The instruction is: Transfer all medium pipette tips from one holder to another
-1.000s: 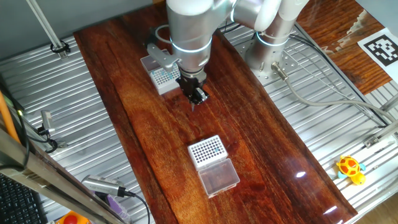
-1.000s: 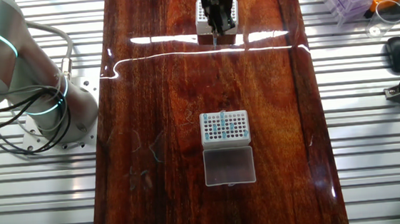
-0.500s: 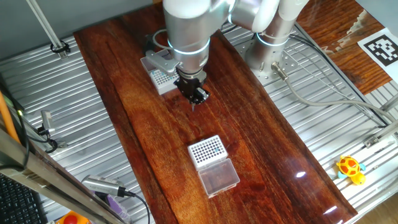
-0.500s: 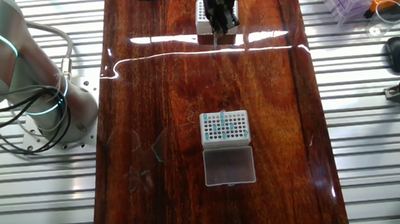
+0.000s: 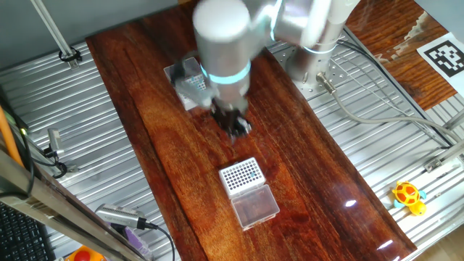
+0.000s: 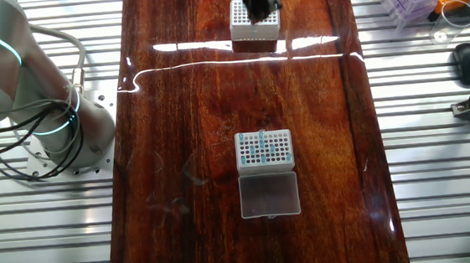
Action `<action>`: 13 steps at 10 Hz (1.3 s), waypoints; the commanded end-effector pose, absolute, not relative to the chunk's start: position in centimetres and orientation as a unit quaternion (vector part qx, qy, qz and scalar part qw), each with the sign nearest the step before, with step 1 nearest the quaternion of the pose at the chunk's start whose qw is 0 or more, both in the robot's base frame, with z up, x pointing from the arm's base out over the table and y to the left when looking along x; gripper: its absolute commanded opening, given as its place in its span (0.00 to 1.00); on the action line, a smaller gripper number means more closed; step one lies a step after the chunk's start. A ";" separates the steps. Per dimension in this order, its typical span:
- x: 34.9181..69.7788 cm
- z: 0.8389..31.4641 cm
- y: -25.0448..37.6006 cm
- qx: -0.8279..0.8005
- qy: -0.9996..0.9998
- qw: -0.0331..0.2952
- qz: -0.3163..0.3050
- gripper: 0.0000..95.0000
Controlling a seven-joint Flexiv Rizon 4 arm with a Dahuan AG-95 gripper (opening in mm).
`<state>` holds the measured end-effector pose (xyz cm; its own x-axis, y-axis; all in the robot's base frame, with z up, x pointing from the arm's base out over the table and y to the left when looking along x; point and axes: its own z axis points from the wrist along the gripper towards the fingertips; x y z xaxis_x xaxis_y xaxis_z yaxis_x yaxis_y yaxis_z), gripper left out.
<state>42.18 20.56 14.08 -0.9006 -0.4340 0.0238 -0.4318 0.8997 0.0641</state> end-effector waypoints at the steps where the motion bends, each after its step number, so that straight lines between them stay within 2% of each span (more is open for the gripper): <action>1: 41.6 13.7 23.7 0.146 -0.989 0.011 -0.026 0.00; 6: 40.6 13.7 26.5 0.114 -0.993 0.011 -0.043 0.00; 13: 40.4 13.5 27.1 0.111 -0.993 0.007 -0.044 0.00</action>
